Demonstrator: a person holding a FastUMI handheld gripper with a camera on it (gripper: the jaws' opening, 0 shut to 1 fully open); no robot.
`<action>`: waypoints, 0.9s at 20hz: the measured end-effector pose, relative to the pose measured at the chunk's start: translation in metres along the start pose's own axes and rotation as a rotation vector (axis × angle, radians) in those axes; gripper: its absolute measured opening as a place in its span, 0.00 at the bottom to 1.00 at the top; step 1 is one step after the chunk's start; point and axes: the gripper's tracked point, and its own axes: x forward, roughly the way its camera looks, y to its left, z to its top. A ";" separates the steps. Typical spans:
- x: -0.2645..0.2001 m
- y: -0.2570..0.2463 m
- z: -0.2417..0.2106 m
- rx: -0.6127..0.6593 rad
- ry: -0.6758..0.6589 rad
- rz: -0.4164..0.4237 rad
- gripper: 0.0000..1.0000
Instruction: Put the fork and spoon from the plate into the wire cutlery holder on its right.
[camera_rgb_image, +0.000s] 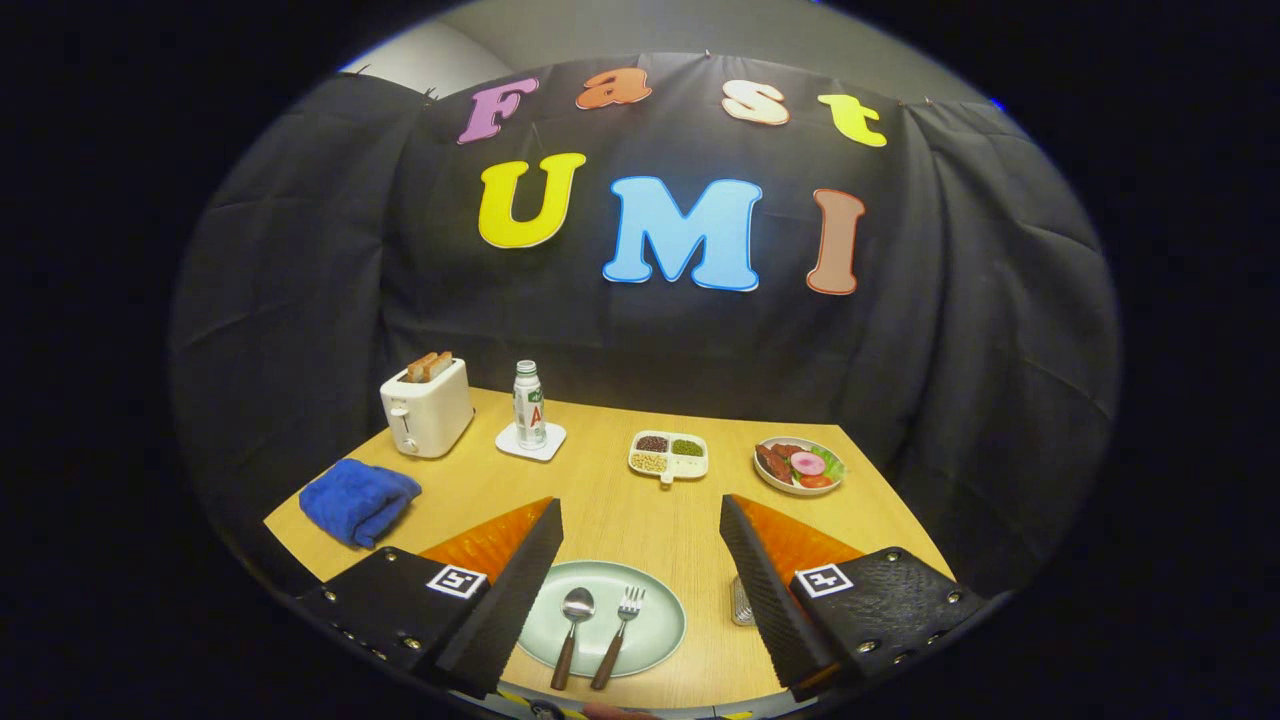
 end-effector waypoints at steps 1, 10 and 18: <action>0.002 -0.001 -0.007 0.007 0.023 0.000 0.97; 0.018 0.006 -0.086 0.036 0.261 0.020 0.97; 0.028 0.014 -0.159 0.006 0.470 0.052 0.97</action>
